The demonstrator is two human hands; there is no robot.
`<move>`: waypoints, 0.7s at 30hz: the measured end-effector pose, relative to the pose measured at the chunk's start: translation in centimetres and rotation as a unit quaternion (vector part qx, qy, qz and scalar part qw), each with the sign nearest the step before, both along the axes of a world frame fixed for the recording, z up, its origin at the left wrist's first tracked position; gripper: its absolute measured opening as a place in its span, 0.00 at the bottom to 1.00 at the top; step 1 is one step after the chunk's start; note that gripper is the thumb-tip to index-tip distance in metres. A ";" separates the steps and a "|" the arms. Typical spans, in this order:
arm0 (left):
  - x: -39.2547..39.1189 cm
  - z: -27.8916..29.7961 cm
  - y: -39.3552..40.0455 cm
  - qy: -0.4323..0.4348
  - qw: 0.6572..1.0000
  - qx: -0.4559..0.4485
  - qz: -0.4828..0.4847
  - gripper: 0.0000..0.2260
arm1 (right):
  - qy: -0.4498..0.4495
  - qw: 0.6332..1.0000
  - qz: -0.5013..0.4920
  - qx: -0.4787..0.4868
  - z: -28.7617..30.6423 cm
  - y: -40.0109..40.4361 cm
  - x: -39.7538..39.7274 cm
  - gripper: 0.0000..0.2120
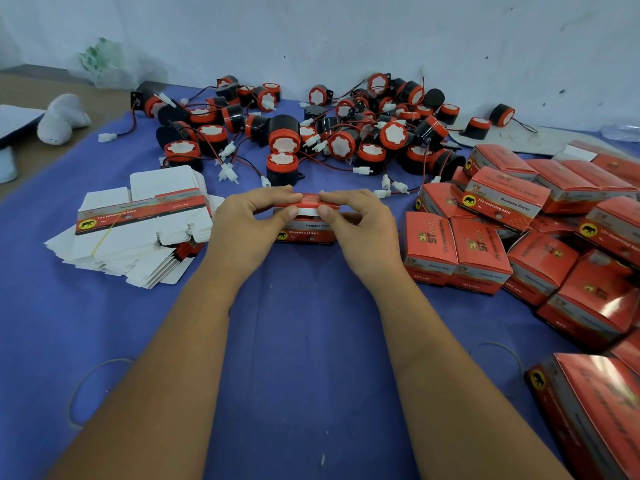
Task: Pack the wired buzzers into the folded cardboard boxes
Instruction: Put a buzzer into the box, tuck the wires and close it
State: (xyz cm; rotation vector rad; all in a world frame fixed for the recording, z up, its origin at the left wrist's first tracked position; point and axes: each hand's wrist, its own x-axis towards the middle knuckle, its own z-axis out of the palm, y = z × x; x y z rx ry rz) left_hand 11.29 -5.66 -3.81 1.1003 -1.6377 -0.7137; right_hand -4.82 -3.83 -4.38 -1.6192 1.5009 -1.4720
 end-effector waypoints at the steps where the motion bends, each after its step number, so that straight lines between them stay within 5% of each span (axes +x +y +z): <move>1: 0.0 0.0 0.0 -0.002 1.000 -0.002 0.000 0.12 | 0.008 1.000 -0.007 -0.005 -0.1 0.0 0.0 0.08; 7: -0.2 -0.2 0.4 -0.055 0.997 -0.034 0.030 0.12 | 0.178 0.971 -0.107 -0.119 -0.1 0.2 0.8 0.07; 12: -1.1 -0.2 0.6 -0.217 0.955 -0.189 0.076 0.15 | 0.244 0.950 -0.121 -0.152 0.2 0.6 0.8 0.07; 21: -2.1 -0.1 0.5 -0.221 0.938 -0.244 0.107 0.09 | 0.291 0.930 -0.131 -0.182 0.4 1.0 0.8 0.05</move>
